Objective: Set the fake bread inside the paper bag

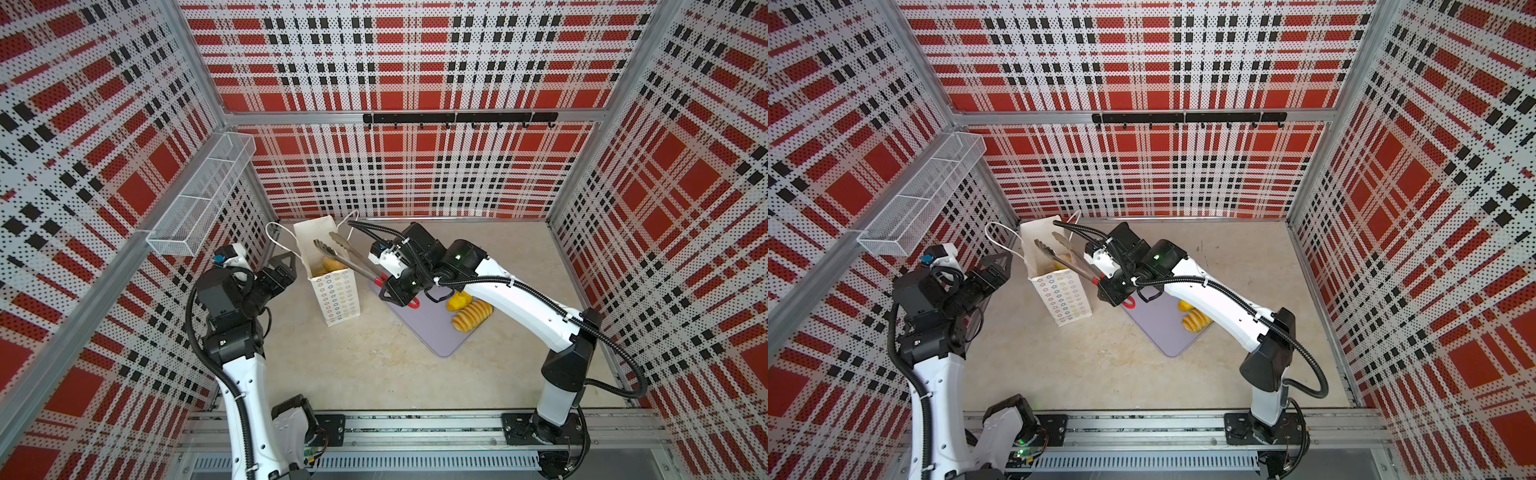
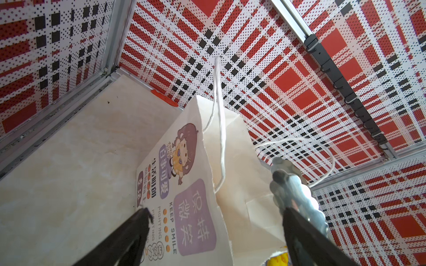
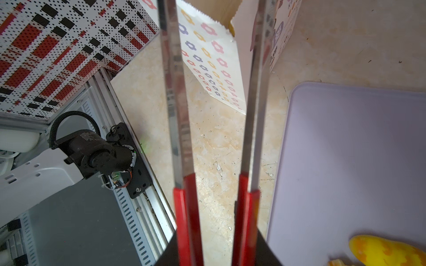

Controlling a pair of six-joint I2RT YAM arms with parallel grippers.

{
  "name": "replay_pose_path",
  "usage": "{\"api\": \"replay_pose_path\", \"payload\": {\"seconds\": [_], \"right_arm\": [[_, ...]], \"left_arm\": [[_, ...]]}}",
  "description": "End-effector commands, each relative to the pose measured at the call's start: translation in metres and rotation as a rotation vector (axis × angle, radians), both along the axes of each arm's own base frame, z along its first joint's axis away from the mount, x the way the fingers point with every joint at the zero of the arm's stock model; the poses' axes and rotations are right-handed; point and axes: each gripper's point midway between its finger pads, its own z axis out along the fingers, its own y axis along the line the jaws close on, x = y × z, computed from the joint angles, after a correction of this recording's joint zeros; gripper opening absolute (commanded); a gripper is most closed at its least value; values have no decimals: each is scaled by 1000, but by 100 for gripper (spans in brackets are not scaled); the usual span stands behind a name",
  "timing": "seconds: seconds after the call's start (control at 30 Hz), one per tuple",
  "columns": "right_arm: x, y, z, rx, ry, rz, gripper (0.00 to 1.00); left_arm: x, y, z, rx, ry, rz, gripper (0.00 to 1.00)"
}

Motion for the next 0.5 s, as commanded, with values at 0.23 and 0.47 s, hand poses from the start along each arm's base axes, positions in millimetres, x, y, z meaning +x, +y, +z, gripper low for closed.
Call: {"api": "replay_pose_path", "payload": {"seconds": [0.23,0.47], "right_arm": [[-21,-12,90,221,-106,8,28],[-7,-56,115,242,-167,-98,28]], "left_arm": [[5,2,28,6,-100,9,92],[16,6,55,36,-131,55,90]]}}
